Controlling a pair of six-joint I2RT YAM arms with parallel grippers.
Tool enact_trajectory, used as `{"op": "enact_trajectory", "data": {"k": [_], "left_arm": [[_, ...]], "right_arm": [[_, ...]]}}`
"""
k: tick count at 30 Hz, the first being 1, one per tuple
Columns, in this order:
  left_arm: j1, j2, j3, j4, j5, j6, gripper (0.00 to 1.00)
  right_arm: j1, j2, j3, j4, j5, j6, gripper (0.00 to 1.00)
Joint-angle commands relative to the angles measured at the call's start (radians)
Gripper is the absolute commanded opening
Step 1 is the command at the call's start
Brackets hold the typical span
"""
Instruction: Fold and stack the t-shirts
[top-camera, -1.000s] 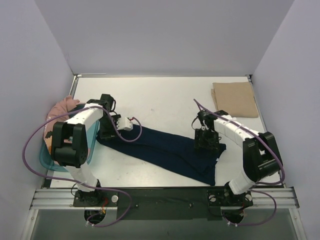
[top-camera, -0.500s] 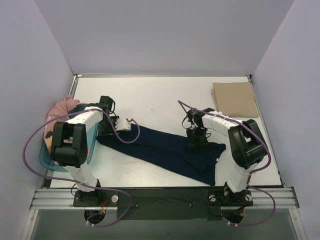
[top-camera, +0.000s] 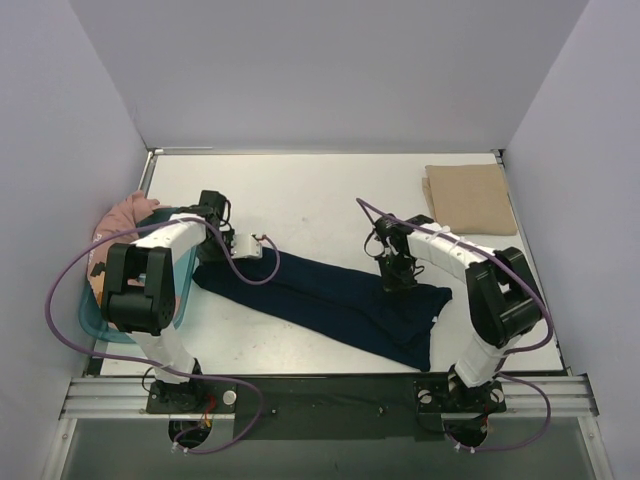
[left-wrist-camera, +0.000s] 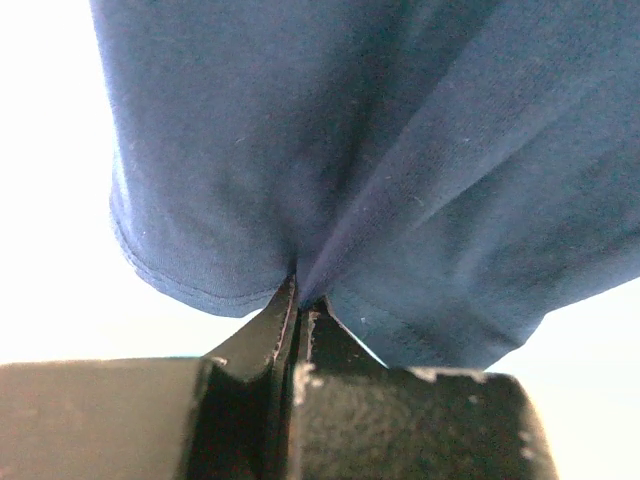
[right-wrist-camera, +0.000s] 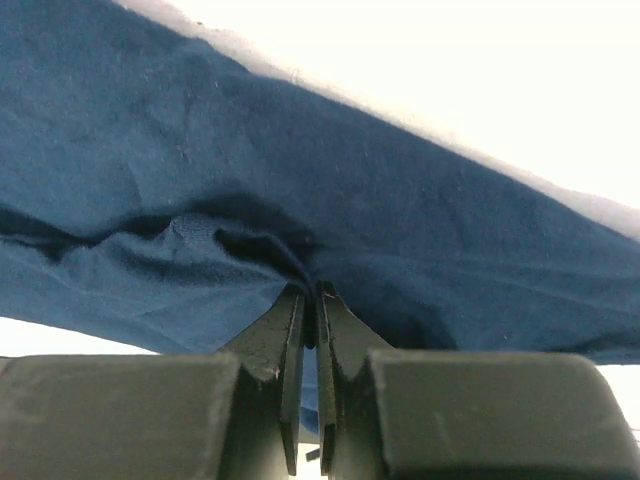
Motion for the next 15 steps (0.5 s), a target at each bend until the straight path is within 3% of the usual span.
{"op": "enact_trajectory", "data": {"k": [1,8,15], "left_arm": [[0.008,-0.023,0.091,0.009,0.013,-0.045,0.00],[-0.001,-0.025,0.158,0.116,0.013,-0.159,0.00],[-0.033,0.004,0.194,0.435,0.007,-0.277,0.00]], "right_arm": [[0.004,-0.066,0.027,-0.108,0.050,0.025,0.00],[0.004,-0.101,0.053,-0.181,0.093,0.027,0.00],[-0.051,-0.126,0.190,-0.275,0.192,0.004,0.00]]}}
